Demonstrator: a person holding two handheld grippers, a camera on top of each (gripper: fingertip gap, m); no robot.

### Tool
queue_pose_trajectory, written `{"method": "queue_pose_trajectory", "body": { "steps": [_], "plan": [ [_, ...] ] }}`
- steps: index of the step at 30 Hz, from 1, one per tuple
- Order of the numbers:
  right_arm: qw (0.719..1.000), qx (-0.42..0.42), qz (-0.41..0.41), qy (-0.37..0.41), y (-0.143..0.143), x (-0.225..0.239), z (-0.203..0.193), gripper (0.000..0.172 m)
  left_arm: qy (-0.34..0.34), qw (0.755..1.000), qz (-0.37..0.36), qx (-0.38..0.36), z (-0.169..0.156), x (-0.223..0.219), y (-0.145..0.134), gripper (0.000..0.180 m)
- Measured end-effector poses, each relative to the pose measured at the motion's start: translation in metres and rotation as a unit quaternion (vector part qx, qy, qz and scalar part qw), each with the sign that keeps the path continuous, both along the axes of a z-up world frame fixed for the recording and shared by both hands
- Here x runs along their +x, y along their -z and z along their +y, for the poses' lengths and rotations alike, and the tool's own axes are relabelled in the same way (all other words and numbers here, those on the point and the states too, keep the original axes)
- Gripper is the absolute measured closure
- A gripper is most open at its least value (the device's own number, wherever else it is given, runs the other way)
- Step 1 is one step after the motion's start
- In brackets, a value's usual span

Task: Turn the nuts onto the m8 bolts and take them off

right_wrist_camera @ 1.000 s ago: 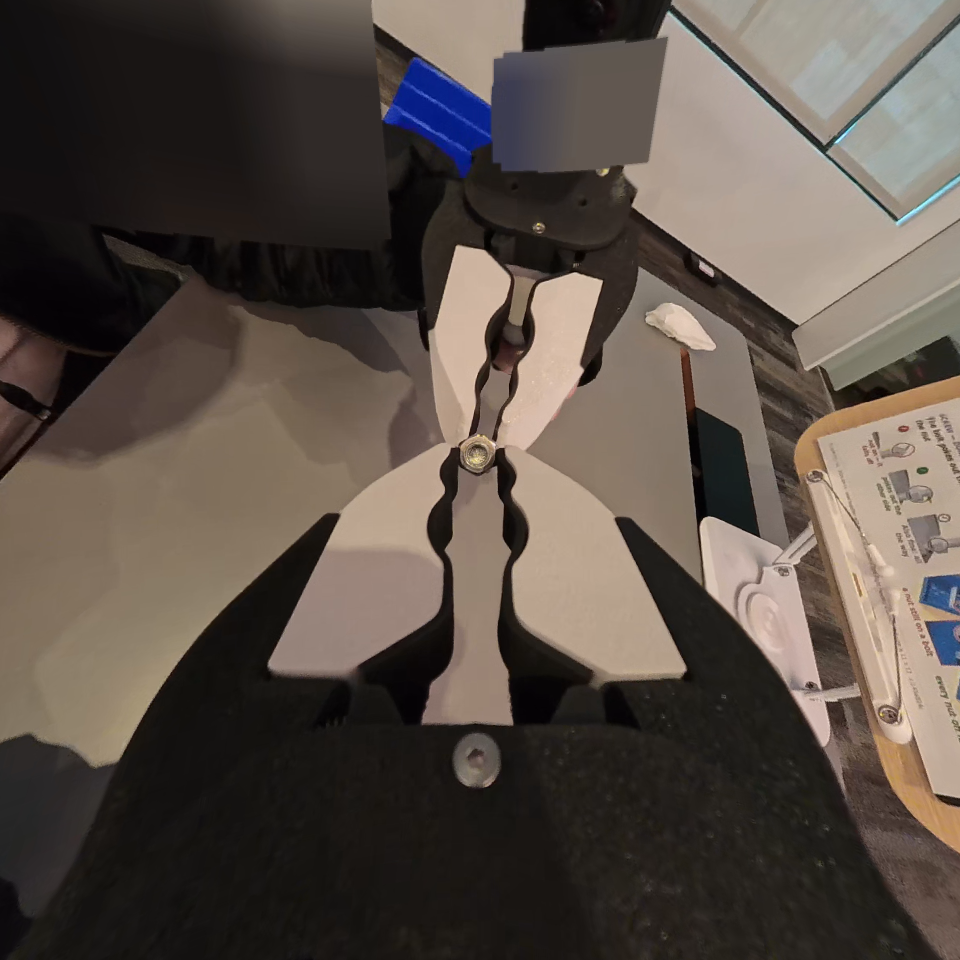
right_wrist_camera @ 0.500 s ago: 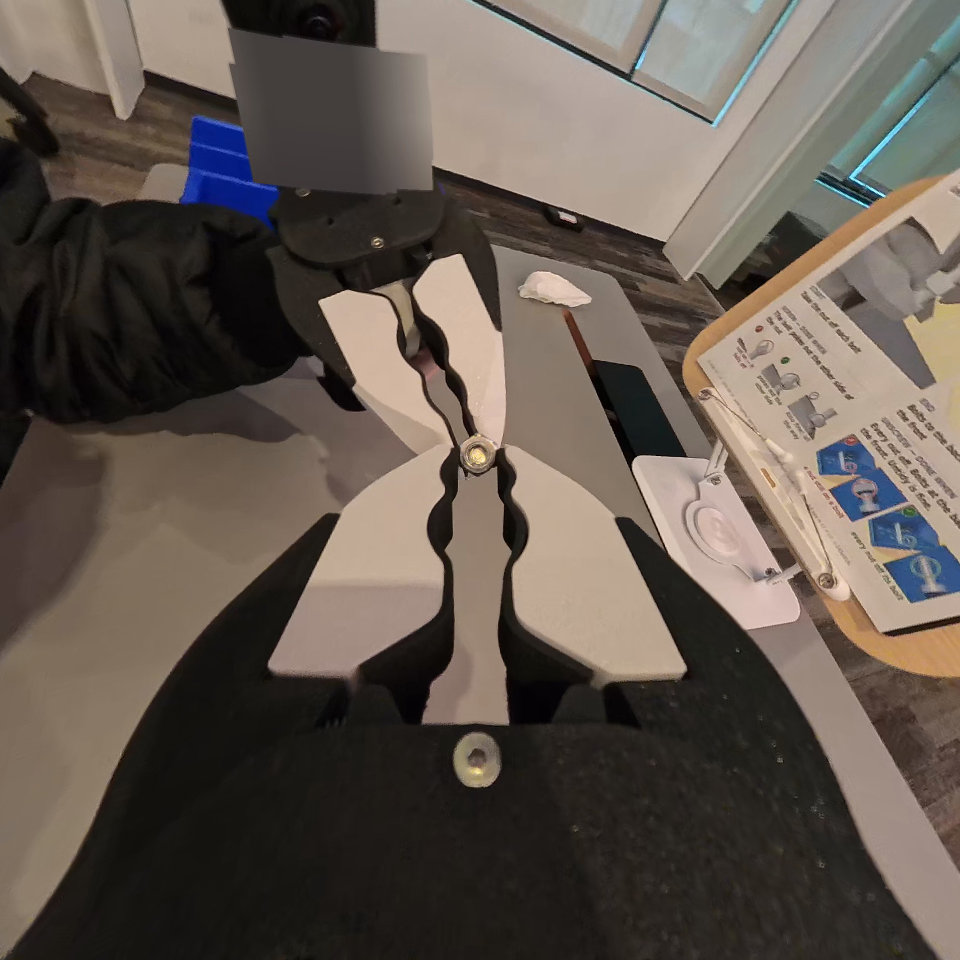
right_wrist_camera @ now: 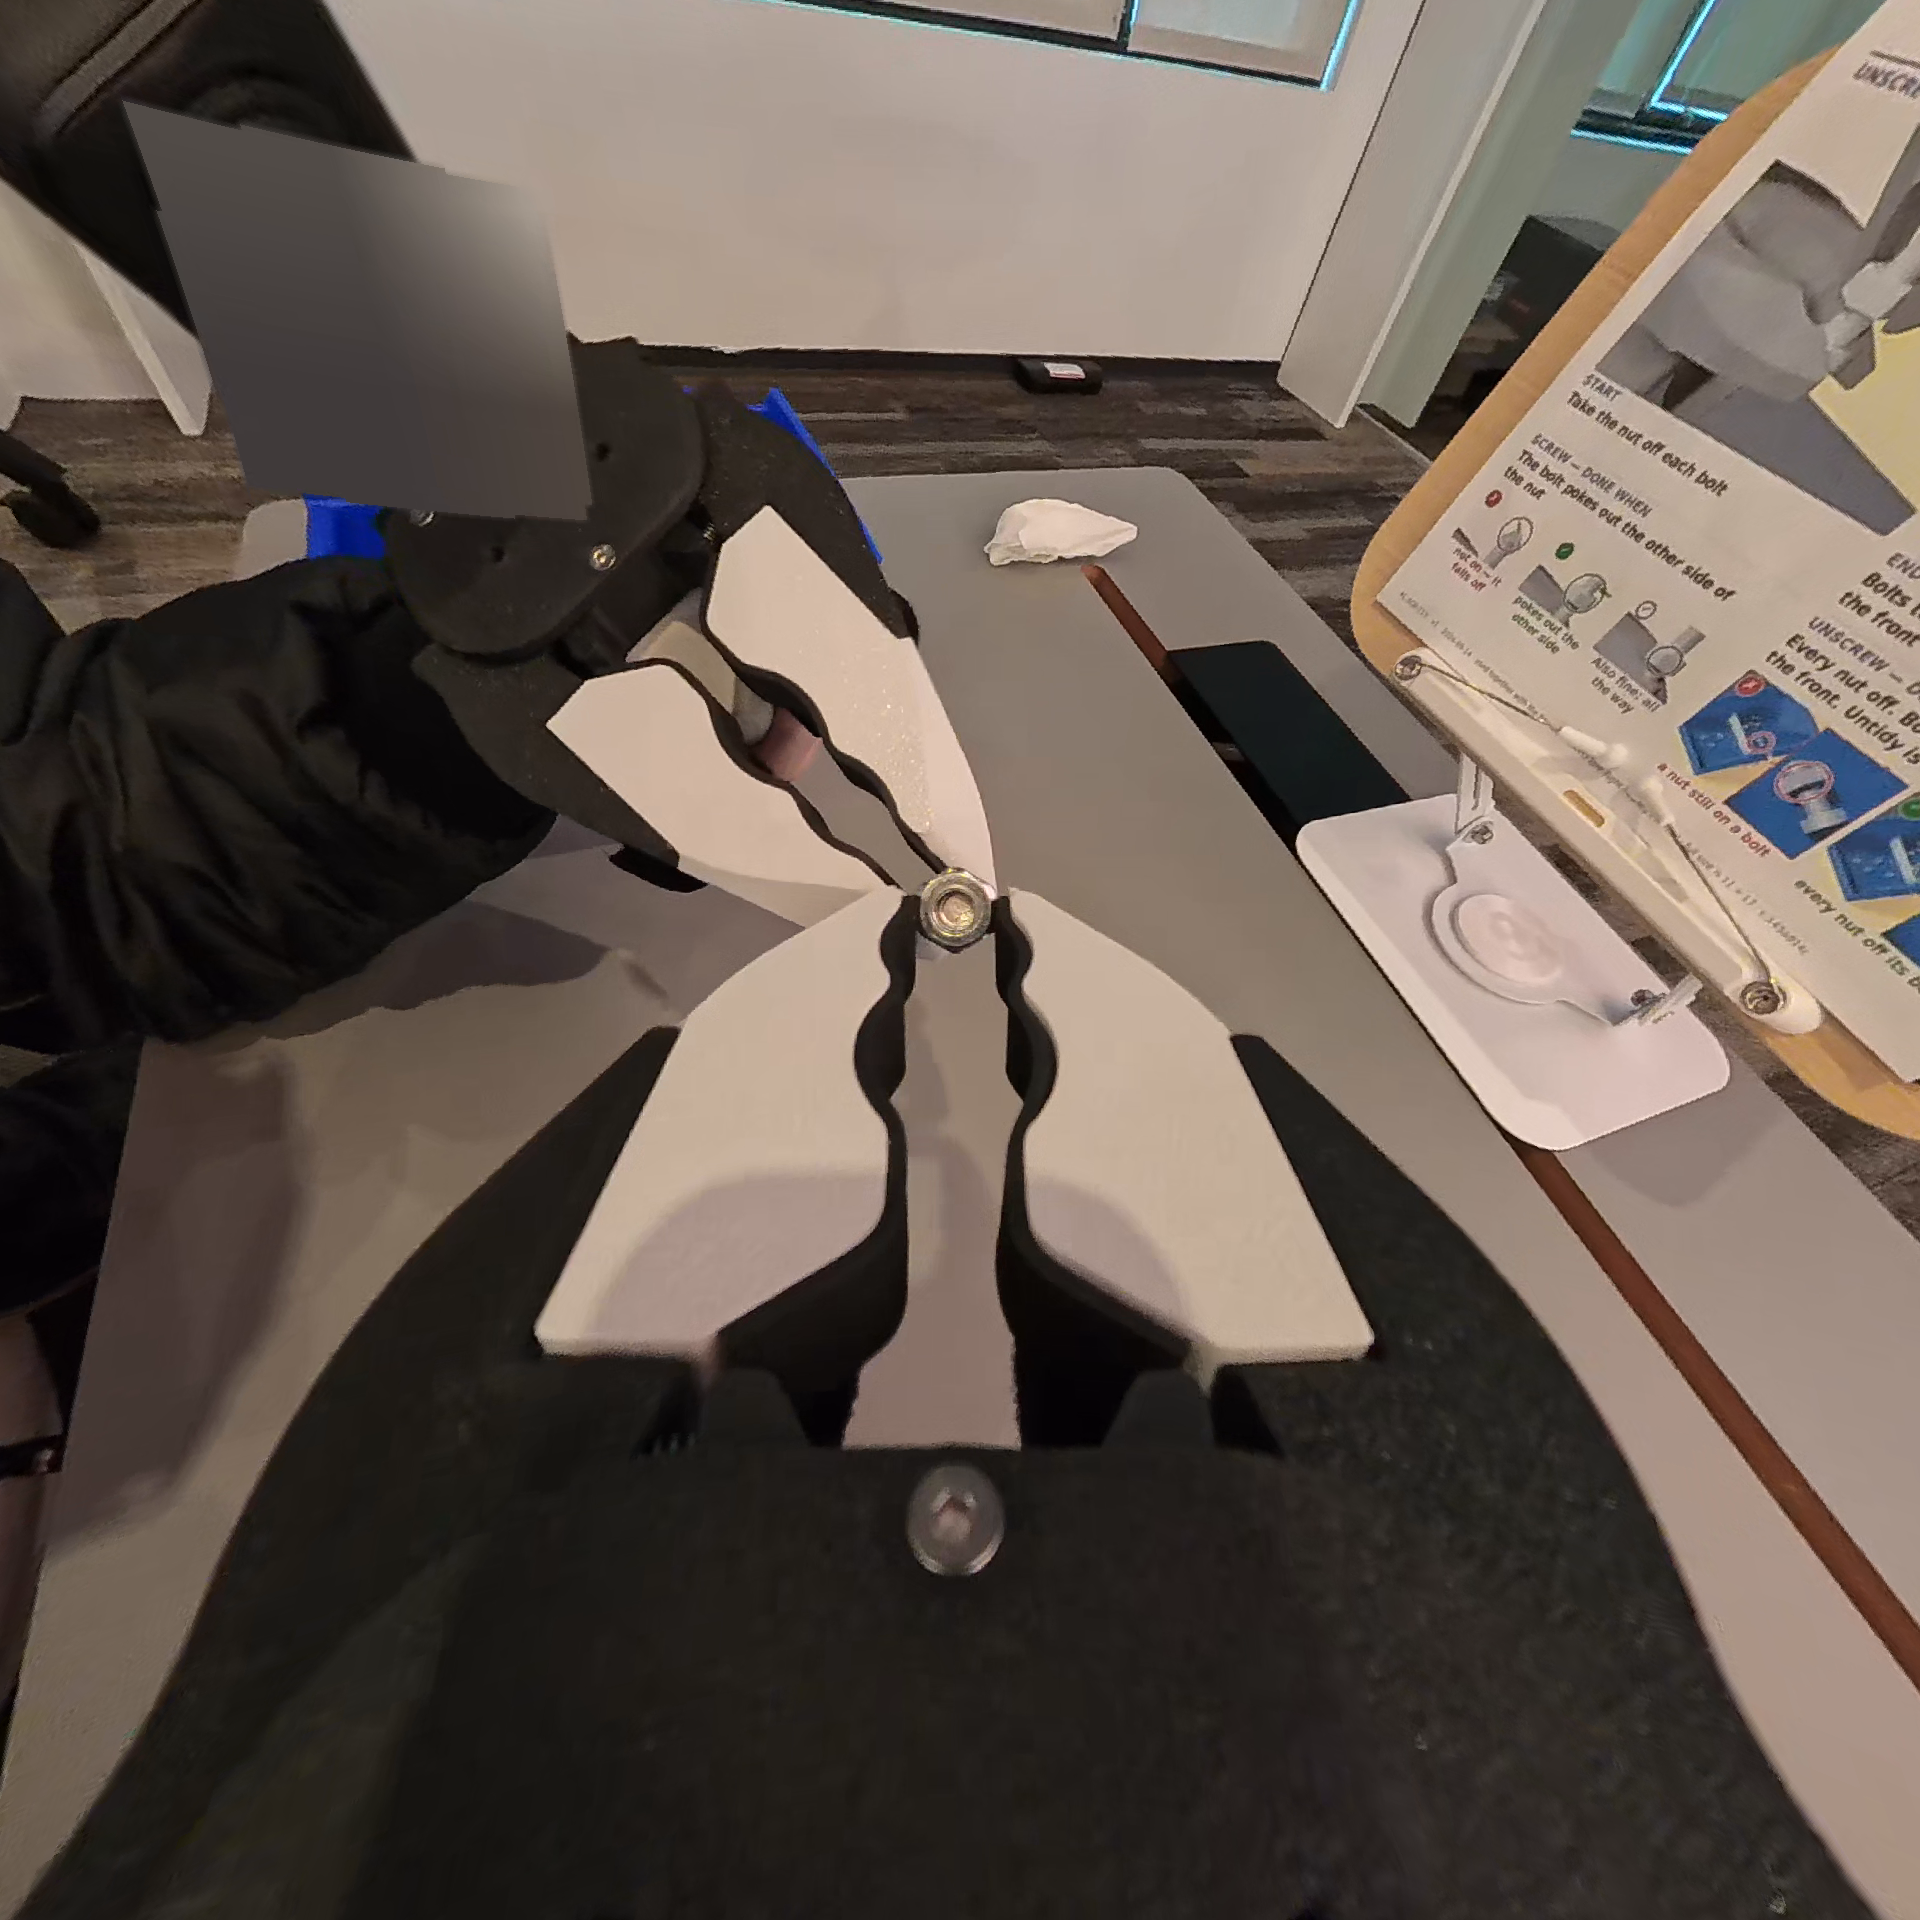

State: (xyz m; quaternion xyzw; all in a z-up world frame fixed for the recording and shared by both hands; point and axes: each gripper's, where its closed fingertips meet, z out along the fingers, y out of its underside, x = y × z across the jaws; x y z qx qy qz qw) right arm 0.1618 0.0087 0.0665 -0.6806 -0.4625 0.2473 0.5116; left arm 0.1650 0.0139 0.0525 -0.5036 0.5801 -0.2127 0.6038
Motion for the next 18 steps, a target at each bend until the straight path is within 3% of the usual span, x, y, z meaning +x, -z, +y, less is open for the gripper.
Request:
{"method": "queue_pose_trajectory", "body": {
  "steps": [10,18],
  "plan": [
    [1.0,0.002,-0.003,0.002,0.001,-0.002,0.0,0.151,0.004,1.0,0.006,-0.004,-0.001,0.001,0.003,0.173],
    [0.994,0.094,-0.042,-0.034,-0.011,0.007,-0.011,0.142,0.073,0.995,-0.023,-0.064,-0.015,0.002,0.0,0.173]
  ]
}}
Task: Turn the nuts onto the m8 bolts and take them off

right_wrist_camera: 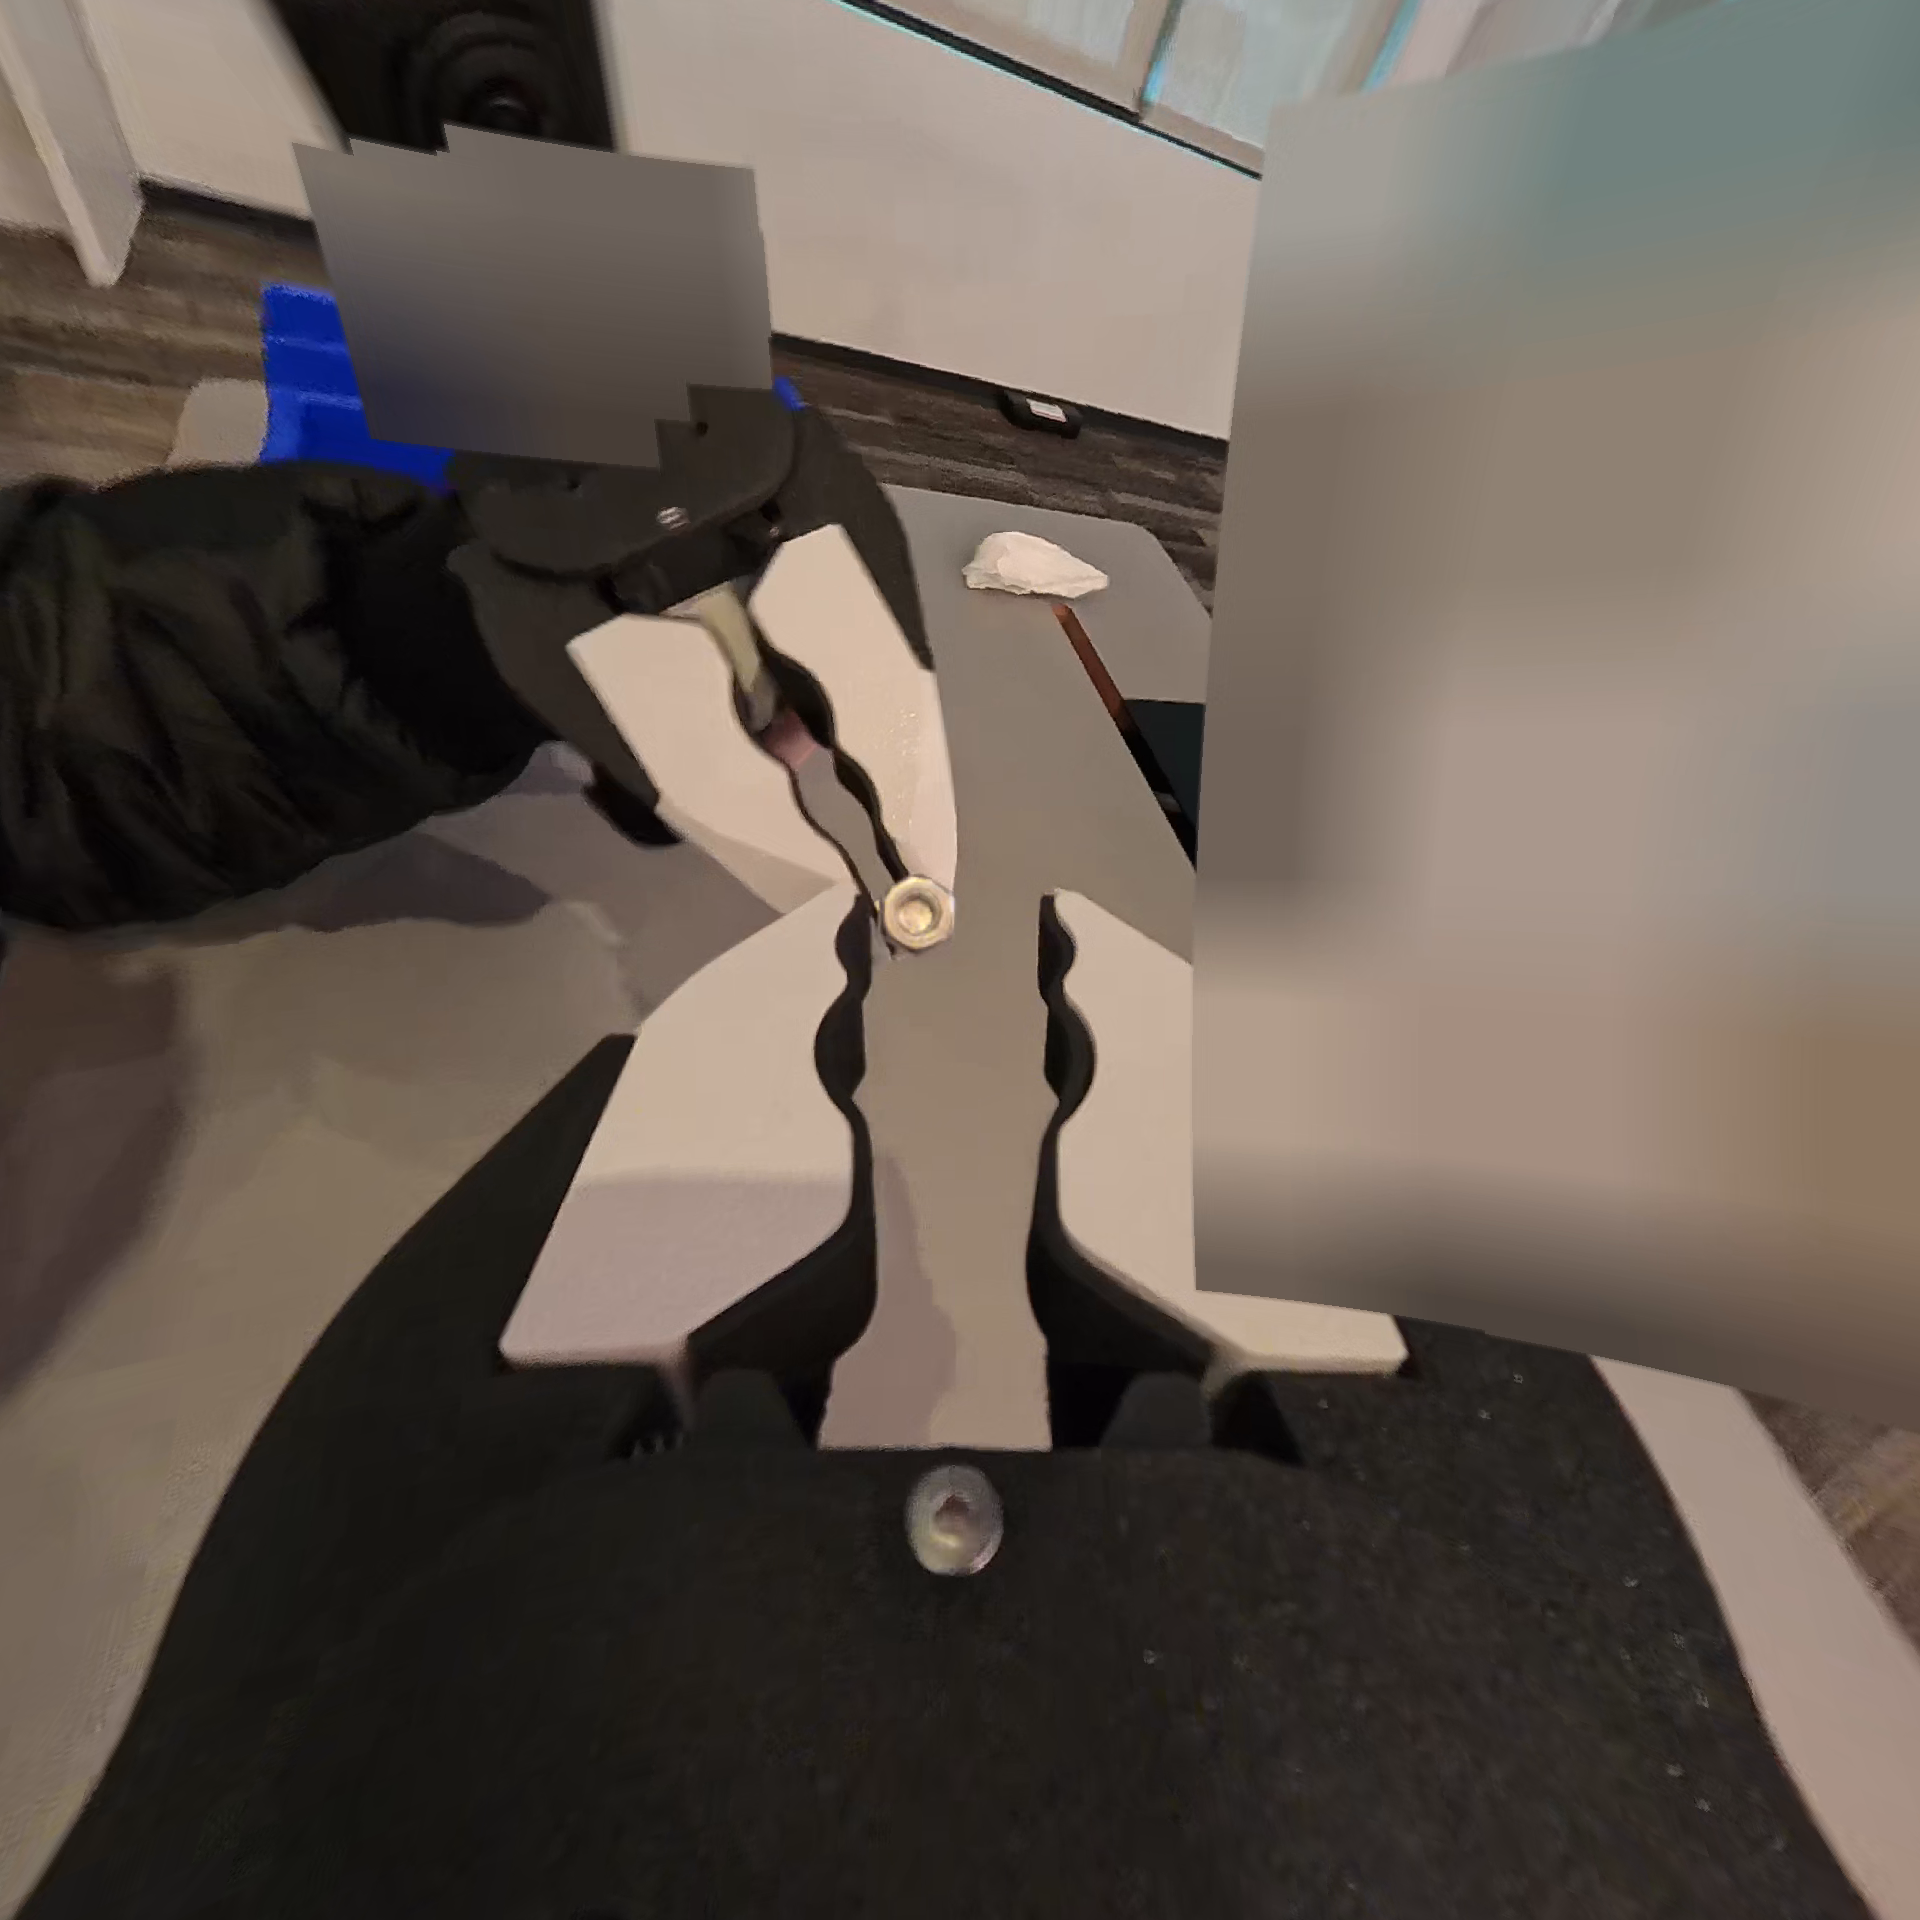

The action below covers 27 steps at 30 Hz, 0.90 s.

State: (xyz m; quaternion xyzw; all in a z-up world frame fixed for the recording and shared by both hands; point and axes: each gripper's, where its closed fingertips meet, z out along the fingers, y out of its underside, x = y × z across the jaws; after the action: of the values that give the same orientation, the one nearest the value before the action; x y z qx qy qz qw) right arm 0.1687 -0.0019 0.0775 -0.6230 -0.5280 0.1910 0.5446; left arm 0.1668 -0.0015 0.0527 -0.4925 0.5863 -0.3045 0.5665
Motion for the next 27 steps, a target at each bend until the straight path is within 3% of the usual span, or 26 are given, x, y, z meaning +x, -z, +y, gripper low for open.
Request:
{"method": "queue_pose_trajectory", "body": {
  "steps": [5,9,27],
  "plan": [
    [0.991,0.064,-0.052,-0.109,0.012,0.007,-0.025,0.145,0.106,0.992,-0.013,-0.068,-0.026,-0.001,0.0,0.173],
    [0.982,0.091,-0.047,-0.16,0.014,0.001,-0.037,0.15,0.144,0.986,-0.003,-0.088,-0.037,-0.003,0.003,0.173],
    [0.977,0.103,-0.026,-0.183,0.008,-0.01,-0.047,0.144,0.154,0.984,-0.019,-0.087,-0.043,-0.004,-0.004,0.173]
  ]
}}
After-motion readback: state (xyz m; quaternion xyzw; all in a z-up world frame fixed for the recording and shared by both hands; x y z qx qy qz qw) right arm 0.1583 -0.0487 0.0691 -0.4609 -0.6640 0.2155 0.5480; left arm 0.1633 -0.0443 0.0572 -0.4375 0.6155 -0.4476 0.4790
